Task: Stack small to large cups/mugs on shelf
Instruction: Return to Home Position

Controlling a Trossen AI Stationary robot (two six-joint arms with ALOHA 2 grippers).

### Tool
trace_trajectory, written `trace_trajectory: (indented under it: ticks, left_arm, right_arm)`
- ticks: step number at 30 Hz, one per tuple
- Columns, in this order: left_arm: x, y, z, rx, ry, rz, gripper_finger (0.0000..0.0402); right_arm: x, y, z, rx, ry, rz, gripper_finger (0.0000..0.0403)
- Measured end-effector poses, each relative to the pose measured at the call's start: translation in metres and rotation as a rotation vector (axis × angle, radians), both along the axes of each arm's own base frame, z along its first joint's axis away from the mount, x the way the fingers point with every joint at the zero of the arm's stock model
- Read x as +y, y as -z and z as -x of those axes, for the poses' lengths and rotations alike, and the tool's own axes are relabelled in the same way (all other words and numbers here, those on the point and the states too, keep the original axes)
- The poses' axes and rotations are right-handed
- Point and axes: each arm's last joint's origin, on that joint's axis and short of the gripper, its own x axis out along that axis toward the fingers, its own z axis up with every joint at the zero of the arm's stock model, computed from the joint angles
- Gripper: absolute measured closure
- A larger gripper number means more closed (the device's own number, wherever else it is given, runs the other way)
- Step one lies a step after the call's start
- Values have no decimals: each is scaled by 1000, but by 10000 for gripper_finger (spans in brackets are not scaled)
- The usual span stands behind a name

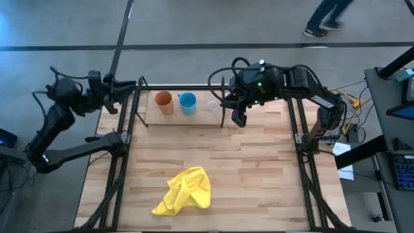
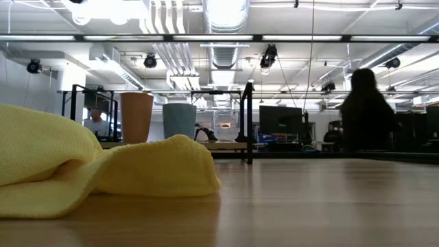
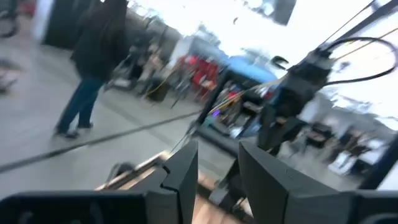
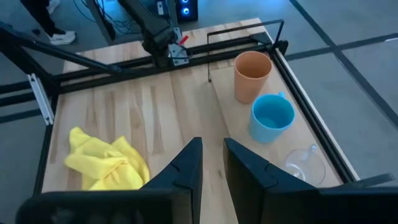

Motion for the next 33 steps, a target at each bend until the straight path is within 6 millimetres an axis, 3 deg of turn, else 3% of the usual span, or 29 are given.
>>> trace_trajectory:
  ticks: [6,13,23,33]
  left_arm:
    - [0,29,-10,-128,58,-72,300]
    - [0,48,-12,-92,68,-48,300]
    - [2,63,-15,-52,60,-62,300]
    - [8,89,-25,-36,60,-36,300]
  right_arm:
    - [0,3,-3,-3,-11,16,344]
    - [0,18,-2,-43,3,-1,344]
    - [2,51,42,-257,38,-54,344]
    - [3,112,81,-406,70,-82,344]
